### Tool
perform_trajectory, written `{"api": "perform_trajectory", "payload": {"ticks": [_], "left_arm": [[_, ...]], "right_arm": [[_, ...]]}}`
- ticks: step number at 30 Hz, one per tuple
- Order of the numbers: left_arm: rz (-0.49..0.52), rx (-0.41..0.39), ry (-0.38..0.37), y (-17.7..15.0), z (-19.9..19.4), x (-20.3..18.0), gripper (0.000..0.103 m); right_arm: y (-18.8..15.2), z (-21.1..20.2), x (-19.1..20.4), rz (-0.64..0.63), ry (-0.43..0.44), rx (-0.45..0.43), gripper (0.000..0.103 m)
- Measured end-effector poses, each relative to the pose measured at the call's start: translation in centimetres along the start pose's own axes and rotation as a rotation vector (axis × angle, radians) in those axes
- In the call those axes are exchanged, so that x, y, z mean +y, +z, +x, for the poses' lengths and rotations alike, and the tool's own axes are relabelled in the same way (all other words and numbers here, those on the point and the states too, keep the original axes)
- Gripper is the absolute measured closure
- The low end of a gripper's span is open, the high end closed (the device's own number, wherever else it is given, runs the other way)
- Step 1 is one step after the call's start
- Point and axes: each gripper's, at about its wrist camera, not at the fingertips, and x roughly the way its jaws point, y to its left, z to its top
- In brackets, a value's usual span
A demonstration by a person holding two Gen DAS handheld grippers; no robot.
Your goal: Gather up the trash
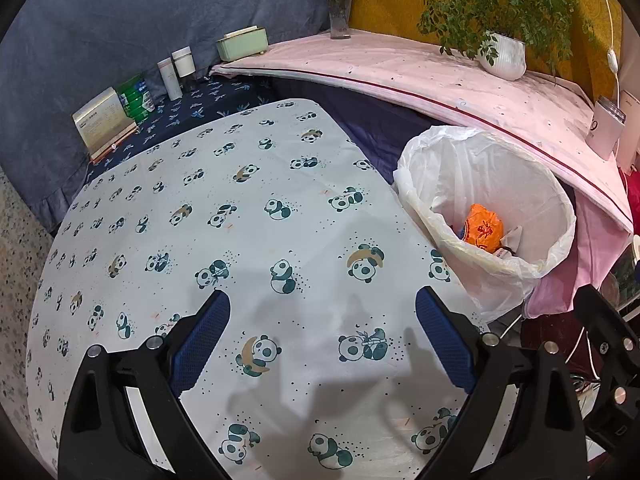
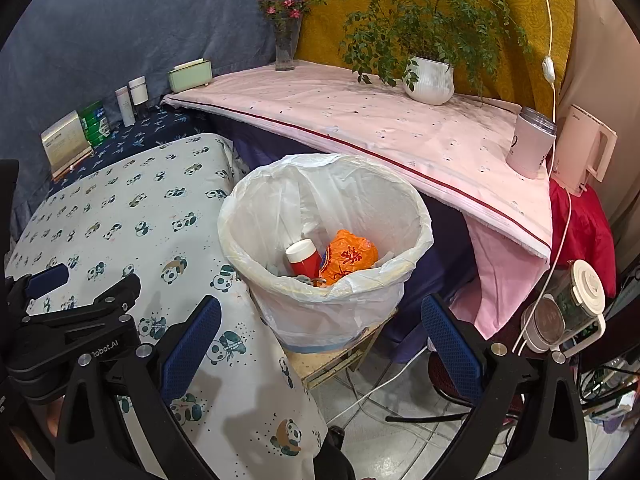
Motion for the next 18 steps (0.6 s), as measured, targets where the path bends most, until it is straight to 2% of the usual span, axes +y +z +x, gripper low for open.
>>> {"api": "perform_trajectory", "payload": {"ticks": [13, 18], "left_arm": [[-0.016, 0.011, -0.007, 0.01, 0.29, 0.32, 0.013], [-0.020, 0.014, -0.035, 0.03, 0.40, 0.41, 0.013]], "right_arm": [[0.00, -0.03, 0.38, -0.004, -0.001, 0.000, 0.006], [0.01, -0.03, 0.40, -0.005, -0.001, 0.001, 0.006]]}}
